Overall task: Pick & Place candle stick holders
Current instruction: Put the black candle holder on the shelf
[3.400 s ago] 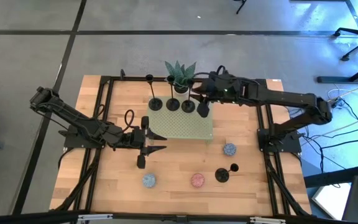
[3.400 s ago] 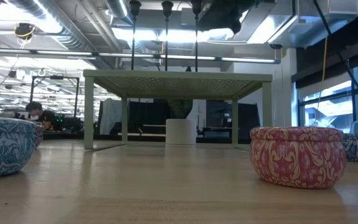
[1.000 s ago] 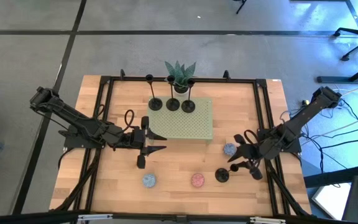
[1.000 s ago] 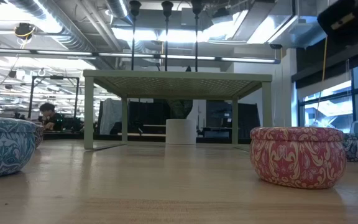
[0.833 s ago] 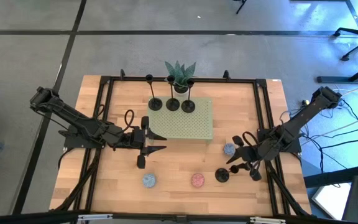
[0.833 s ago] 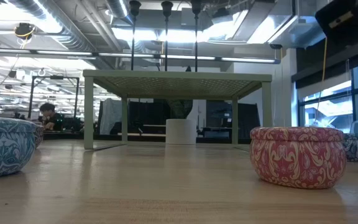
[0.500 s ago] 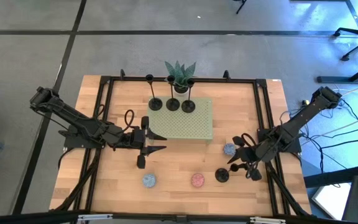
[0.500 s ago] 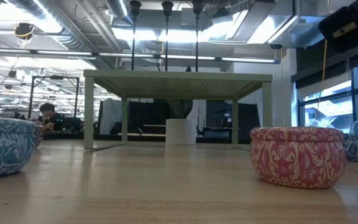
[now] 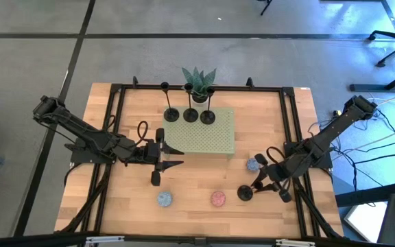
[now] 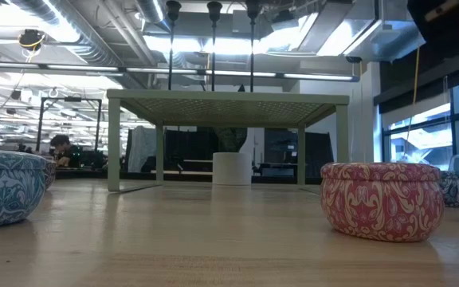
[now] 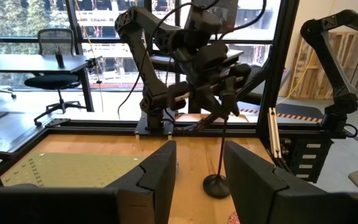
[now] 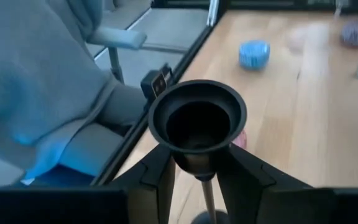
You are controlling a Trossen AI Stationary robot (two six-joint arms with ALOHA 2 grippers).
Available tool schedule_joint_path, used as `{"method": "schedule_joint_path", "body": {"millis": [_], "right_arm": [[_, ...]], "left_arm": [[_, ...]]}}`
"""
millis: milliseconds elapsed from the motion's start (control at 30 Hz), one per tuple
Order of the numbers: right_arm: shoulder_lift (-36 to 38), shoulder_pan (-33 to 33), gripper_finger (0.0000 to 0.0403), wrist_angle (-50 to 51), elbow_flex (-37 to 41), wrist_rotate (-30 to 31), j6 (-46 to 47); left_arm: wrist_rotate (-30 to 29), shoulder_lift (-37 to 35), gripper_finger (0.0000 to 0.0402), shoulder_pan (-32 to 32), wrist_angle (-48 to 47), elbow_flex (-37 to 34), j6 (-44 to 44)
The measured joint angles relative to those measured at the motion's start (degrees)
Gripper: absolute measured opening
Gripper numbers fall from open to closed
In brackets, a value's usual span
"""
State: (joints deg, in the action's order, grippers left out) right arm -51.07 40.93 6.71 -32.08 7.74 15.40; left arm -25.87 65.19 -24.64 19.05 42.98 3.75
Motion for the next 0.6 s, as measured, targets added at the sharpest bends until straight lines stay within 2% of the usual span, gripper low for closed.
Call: {"method": "schedule_joint_path", "body": {"millis": [300, 600], "right_arm": [[0.0, 0.0, 0.0112, -0.5, 0.0, 3.7, -1.3], [0.0, 0.0, 0.0076, -1.1, 0.0, 5.8, -1.3]], "left_arm": [[0.0, 0.0, 0.0130, 0.0, 0.0, 0.0, 0.0], [0.0, 0.0, 0.0130, 0.0, 0.0, 0.0, 0.0]]}}
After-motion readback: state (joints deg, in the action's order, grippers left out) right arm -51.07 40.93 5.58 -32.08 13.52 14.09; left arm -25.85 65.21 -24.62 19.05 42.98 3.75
